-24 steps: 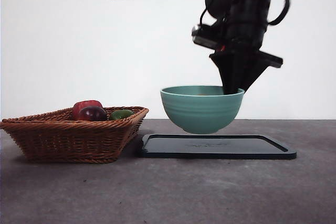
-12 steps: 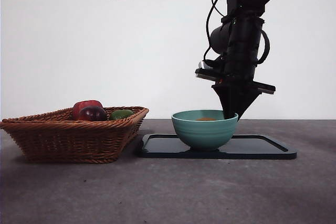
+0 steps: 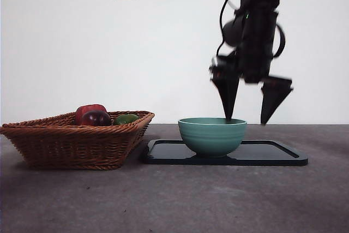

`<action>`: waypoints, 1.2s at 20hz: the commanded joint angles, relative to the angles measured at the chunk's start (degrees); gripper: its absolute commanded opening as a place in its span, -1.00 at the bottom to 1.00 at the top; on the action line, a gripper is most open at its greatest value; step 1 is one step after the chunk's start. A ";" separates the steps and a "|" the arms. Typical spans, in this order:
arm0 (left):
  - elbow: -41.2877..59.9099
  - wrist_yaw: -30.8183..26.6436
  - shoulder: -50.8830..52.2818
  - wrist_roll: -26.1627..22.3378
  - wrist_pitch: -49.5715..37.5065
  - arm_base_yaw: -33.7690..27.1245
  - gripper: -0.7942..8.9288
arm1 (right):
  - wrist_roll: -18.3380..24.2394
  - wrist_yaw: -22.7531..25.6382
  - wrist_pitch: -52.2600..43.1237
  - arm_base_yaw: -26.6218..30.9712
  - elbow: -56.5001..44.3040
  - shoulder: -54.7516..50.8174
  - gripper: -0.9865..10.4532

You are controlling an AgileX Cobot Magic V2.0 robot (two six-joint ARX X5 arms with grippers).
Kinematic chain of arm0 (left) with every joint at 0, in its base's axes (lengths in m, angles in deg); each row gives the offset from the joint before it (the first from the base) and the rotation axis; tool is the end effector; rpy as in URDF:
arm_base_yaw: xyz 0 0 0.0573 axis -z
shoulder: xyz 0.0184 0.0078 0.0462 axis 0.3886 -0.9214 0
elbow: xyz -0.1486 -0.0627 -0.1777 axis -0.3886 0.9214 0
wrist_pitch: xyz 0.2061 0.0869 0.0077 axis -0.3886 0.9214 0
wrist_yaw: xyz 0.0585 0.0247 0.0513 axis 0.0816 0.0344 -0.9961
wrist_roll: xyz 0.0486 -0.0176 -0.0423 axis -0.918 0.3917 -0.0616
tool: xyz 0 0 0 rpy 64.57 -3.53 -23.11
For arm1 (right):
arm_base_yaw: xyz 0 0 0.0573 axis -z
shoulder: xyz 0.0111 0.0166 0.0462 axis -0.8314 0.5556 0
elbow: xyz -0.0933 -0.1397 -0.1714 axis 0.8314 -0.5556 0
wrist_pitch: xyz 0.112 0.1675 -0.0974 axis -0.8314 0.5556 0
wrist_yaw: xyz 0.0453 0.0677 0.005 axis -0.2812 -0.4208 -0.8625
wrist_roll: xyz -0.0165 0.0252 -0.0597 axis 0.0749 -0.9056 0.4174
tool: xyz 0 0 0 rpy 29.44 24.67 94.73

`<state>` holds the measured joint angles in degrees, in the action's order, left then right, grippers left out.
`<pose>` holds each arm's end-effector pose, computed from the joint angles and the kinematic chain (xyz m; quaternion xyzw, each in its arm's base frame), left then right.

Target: Pick up the wifruite, put it on the bowl, pick up the plate, put it on desk

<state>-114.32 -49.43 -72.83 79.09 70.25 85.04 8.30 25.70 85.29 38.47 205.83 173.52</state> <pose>0.0362 -0.0621 0.3122 -0.0248 0.2458 -0.4458 0.8604 0.3818 0.1301 0.2028 -0.0347 0.6670 0.1551 0.7279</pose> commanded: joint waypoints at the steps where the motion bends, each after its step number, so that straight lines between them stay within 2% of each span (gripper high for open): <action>1: -0.66 0.13 -0.07 0.31 -0.44 0.70 0.39 | 0.26 1.01 1.20 -0.02 2.29 -5.07 0.04; 2: -0.66 0.13 -0.07 0.31 -0.44 0.70 0.39 | 0.31 1.33 2.14 -0.04 2.27 -7.87 0.05; 4: -0.66 0.13 -0.07 0.31 -0.55 0.70 0.39 | 0.31 1.29 3.76 -0.11 2.27 -14.12 0.22; 9: -0.66 0.13 -0.07 0.31 -0.52 0.70 0.39 | 0.50 1.33 6.67 -0.48 -1.90 -31.82 0.23; 14: -0.66 0.13 -0.07 0.31 -0.57 0.70 0.39 | 0.52 1.33 6.64 -0.59 -17.35 -50.88 0.23; 18: -0.66 0.13 -0.07 0.28 -0.59 0.70 0.39 | 0.35 1.05 1.95 -2.93 -32.09 -68.39 0.23; 24: -0.66 0.13 -0.07 0.31 -0.63 0.70 0.39 | -2.43 -5.42 1.57 -4.70 -49.35 -90.66 0.23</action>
<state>-114.32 -49.43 -72.81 79.07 70.19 85.04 7.12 20.55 87.39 34.12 155.76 82.74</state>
